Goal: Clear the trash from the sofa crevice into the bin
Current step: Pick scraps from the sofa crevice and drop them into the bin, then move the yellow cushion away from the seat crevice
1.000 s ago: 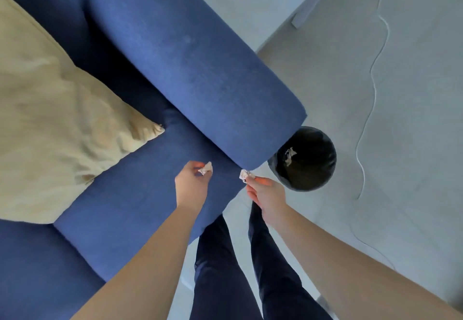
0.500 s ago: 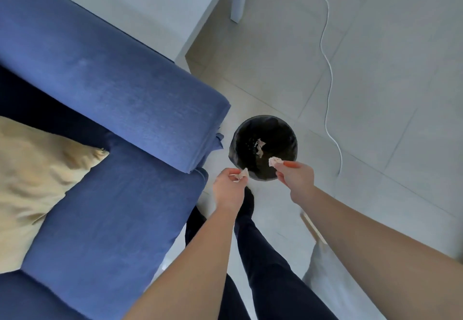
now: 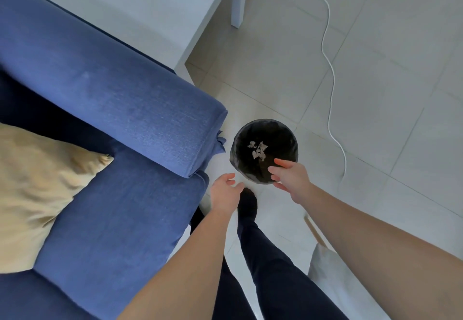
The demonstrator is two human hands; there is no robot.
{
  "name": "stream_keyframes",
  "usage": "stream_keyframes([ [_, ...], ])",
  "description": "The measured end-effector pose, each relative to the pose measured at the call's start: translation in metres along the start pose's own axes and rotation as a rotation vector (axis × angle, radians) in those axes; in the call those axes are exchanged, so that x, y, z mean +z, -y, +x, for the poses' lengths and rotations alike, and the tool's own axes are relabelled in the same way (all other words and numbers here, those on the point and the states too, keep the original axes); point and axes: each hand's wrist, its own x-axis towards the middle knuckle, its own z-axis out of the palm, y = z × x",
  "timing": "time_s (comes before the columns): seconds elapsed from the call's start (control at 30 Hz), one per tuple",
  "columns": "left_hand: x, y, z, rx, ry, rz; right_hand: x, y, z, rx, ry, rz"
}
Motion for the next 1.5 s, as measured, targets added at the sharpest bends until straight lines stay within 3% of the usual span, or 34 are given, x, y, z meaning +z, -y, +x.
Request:
stream_keyframes([
  [0.27, -0.060, 0.003, -0.034, -0.021, -0.070, -0.015, 0.009, 0.034, -0.043, -0.116, 0.067, -0.065],
  [0.7, -0.181, 0.013, -0.119, 0.005, -0.290, -0.322, 0.077, 0.110, -0.157, -0.464, 0.252, -0.341],
  [0.97, -0.275, 0.044, -0.149, -0.021, -0.437, -0.482, 0.176, 0.124, -0.226, -0.635, 0.363, -0.572],
  [1.5, -0.479, 0.191, -0.122, -0.256, -0.720, -0.720, 0.444, 0.120, -0.278, -0.670, 0.511, -0.821],
])
